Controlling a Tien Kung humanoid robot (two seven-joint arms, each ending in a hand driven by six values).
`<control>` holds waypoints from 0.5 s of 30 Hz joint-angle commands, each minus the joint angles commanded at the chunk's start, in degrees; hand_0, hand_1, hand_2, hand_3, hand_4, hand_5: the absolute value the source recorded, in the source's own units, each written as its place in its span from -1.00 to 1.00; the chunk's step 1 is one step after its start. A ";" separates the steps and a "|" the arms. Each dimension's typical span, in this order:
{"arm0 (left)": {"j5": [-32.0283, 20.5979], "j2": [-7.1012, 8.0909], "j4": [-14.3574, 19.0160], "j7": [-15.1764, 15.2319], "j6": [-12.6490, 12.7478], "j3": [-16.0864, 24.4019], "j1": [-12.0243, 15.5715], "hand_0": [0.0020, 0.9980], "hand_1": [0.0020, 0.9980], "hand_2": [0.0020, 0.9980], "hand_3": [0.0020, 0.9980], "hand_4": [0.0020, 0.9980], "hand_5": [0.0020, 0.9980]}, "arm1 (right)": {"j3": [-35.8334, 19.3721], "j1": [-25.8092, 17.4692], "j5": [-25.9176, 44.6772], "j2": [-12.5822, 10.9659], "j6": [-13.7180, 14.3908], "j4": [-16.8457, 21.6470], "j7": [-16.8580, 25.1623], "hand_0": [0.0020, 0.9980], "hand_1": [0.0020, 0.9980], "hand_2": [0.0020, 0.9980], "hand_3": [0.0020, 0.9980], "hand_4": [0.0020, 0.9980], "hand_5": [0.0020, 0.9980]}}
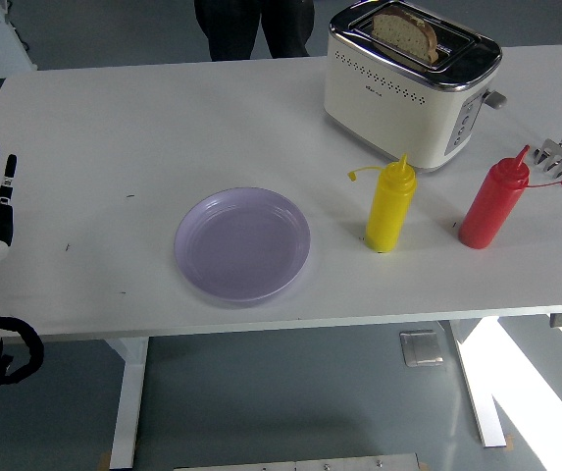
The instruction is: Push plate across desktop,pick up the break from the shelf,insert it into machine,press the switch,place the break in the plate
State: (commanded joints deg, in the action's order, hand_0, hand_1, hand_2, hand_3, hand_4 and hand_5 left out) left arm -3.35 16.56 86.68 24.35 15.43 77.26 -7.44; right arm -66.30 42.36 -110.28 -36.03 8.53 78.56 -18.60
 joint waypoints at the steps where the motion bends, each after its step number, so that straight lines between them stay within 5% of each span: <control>1: 0.01 0.00 0.03 -0.01 0.00 0.06 0.05 0.60 0.49 0.44 0.40 0.34 0.97 | -0.04 -1.11 0.00 -0.84 -1.27 0.59 0.00 -0.26 -0.18 0.30 0.15 -0.62 -1.00; 3: -0.02 -0.01 0.09 -0.03 -0.01 0.10 0.04 0.60 0.49 0.44 0.40 0.34 0.97 | 0.68 -2.30 0.33 -1.94 -3.26 1.00 -0.10 -0.17 -0.25 0.30 0.12 -0.77 -1.00; 8: -0.63 -0.04 0.23 -0.38 -0.33 0.23 -0.02 0.60 0.49 0.44 0.40 0.34 0.97 | 4.77 -3.48 1.64 -3.18 -7.60 -0.18 0.54 -0.17 -0.25 0.30 0.12 -0.77 -1.00; 15: -2.11 -0.08 0.18 -1.17 -1.03 0.49 -0.02 0.60 0.49 0.44 0.40 0.34 0.97 | 10.98 -3.07 3.04 -1.80 -8.55 -3.50 2.47 -0.16 -0.27 0.28 0.10 -0.76 -1.00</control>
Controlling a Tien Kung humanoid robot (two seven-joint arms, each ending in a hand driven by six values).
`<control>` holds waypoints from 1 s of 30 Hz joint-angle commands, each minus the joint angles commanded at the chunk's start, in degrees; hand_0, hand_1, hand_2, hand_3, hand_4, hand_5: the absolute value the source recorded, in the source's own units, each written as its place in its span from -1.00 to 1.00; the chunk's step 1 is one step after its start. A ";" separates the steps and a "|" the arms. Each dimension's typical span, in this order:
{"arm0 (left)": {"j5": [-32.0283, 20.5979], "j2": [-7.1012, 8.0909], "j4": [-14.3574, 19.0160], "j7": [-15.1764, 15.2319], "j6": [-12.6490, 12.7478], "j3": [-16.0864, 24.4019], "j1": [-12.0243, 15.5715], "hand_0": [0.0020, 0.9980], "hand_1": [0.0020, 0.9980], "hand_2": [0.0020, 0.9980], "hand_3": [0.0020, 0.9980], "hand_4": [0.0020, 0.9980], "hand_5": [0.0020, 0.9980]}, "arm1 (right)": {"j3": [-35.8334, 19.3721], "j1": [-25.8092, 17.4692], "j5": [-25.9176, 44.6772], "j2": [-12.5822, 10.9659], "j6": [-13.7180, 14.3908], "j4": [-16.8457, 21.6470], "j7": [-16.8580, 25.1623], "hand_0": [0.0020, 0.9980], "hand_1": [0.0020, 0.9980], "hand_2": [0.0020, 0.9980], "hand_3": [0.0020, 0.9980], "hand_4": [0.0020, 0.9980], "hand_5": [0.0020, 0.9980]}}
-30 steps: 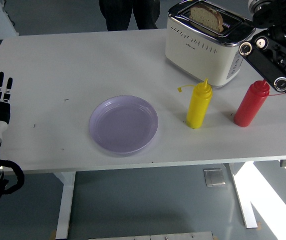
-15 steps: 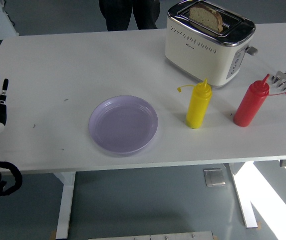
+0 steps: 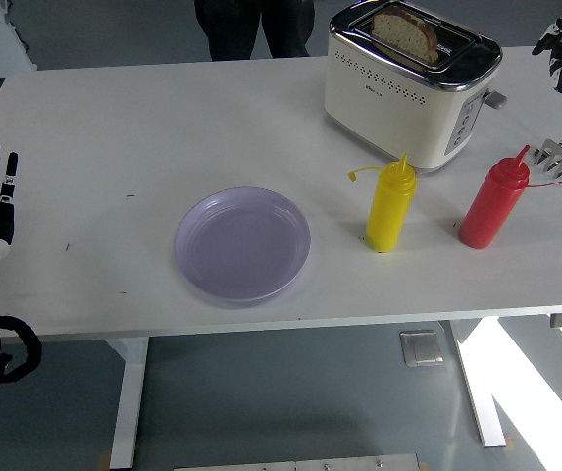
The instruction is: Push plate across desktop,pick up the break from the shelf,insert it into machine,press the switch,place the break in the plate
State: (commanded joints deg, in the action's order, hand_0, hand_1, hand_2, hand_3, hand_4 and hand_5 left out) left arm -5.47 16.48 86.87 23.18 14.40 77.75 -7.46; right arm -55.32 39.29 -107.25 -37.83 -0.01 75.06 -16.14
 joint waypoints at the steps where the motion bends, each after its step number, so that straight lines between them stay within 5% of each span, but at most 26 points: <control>1: -0.22 -0.02 -0.10 -0.14 -0.11 -0.01 -0.01 0.60 0.49 0.44 0.40 0.34 0.97 | 0.82 0.18 0.05 0.33 0.12 -0.57 0.24 -0.16 -0.27 0.28 0.10 -0.76 -1.00; 30: -0.63 -0.16 -0.71 -0.27 -0.31 -1.43 -0.29 0.60 0.49 0.44 0.40 0.34 0.99 | 11.12 4.87 2.17 5.20 3.78 -13.00 4.21 -0.14 -0.27 0.28 0.10 -0.80 -1.00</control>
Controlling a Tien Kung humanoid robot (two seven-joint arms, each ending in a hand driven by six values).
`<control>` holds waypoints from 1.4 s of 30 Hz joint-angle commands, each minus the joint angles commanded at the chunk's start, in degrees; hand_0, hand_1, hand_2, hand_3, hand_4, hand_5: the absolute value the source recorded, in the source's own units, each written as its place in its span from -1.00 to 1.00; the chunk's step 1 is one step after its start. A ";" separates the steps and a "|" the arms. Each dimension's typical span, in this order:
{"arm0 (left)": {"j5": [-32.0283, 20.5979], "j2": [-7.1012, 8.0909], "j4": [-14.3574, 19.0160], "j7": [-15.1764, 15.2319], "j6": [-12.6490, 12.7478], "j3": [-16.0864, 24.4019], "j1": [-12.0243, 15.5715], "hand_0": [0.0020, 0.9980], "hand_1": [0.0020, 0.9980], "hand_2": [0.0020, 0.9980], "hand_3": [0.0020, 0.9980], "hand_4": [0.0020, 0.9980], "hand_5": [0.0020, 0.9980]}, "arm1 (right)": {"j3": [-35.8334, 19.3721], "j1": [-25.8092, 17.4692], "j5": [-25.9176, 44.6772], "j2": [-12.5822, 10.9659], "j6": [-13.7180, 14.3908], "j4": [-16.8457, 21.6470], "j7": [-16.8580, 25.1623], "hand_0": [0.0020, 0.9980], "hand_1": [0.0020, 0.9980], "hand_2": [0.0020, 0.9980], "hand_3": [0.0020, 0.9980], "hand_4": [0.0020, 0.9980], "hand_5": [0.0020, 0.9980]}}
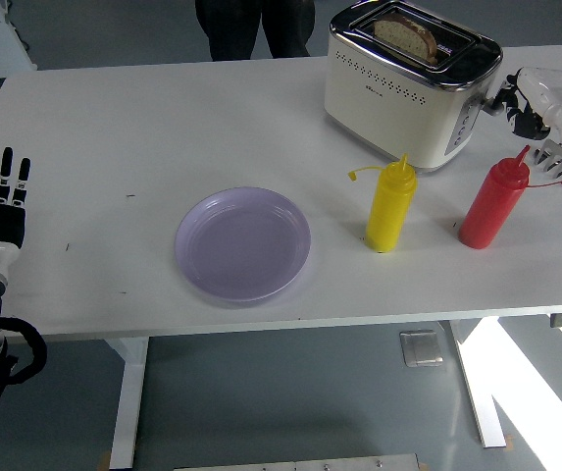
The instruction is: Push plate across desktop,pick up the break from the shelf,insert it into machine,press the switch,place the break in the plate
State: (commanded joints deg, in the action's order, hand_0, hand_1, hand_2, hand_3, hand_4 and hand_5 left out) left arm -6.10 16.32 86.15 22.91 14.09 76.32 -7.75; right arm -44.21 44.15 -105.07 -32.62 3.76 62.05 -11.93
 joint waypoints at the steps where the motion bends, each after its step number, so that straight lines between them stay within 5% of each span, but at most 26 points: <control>1: -0.01 0.01 0.01 0.01 0.00 0.00 -0.01 0.60 0.49 0.44 0.40 0.34 0.99 | 0.31 0.12 0.16 0.11 0.07 -0.18 0.06 -0.14 -0.27 0.28 0.10 -0.80 -1.00; 42: -0.25 0.05 0.07 0.34 0.06 0.19 -0.26 0.60 0.49 0.43 0.40 0.33 1.00 | 3.96 -0.70 2.27 1.79 2.83 -2.89 1.72 -0.13 -0.26 0.26 0.08 -0.79 -1.00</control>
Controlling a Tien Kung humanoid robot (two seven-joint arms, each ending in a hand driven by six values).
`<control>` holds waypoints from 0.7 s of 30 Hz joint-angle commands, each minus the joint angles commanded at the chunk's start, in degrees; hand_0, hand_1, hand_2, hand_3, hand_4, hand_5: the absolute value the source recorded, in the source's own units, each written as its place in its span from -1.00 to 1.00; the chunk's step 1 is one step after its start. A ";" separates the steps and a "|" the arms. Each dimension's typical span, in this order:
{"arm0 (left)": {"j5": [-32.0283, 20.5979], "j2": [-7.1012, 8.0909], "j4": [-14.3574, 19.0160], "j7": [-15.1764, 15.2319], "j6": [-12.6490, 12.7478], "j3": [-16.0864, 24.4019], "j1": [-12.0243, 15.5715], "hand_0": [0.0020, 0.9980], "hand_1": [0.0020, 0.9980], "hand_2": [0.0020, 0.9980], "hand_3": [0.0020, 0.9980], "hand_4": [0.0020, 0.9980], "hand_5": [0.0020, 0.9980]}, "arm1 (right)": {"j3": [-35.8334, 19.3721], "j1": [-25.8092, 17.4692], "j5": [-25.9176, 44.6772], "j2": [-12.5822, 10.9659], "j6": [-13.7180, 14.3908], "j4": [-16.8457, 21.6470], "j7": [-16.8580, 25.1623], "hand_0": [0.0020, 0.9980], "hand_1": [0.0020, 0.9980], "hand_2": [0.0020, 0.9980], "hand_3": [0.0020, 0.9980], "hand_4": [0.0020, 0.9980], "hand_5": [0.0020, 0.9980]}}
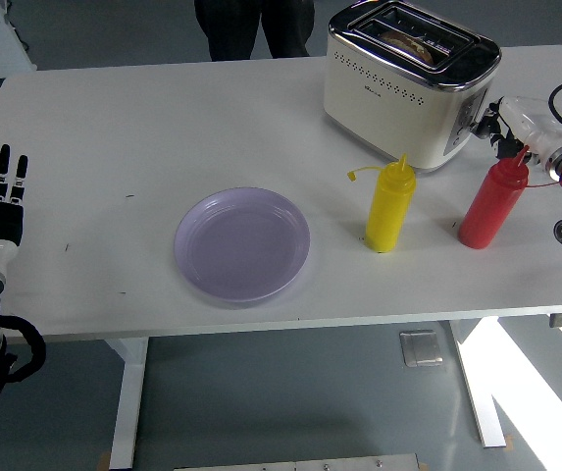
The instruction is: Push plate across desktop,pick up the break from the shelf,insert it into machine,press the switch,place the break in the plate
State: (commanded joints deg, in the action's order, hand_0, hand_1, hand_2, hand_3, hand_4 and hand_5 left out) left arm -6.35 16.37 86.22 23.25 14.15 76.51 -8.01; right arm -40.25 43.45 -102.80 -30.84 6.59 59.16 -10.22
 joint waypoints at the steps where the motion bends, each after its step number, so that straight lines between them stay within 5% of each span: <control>1: 0.00 0.00 0.00 0.00 0.00 0.01 0.01 0.59 0.49 0.43 0.40 0.33 1.00 | -0.28 -0.04 -0.17 -0.06 -0.05 0.22 -0.08 -0.13 -0.26 0.26 0.08 -0.78 -1.00; 21: -0.05 -0.04 -0.13 0.07 -0.08 0.09 0.21 0.59 0.49 0.43 0.39 0.33 1.00 | -17.23 -1.55 -8.64 -3.74 -4.08 10.89 -4.80 -0.12 -0.17 0.24 0.08 -0.82 -1.00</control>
State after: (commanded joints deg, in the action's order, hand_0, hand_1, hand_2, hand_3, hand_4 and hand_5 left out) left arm -6.40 16.33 86.09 23.32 14.07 76.60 -7.80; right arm -57.48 41.91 -111.44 -34.58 2.51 70.05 -15.02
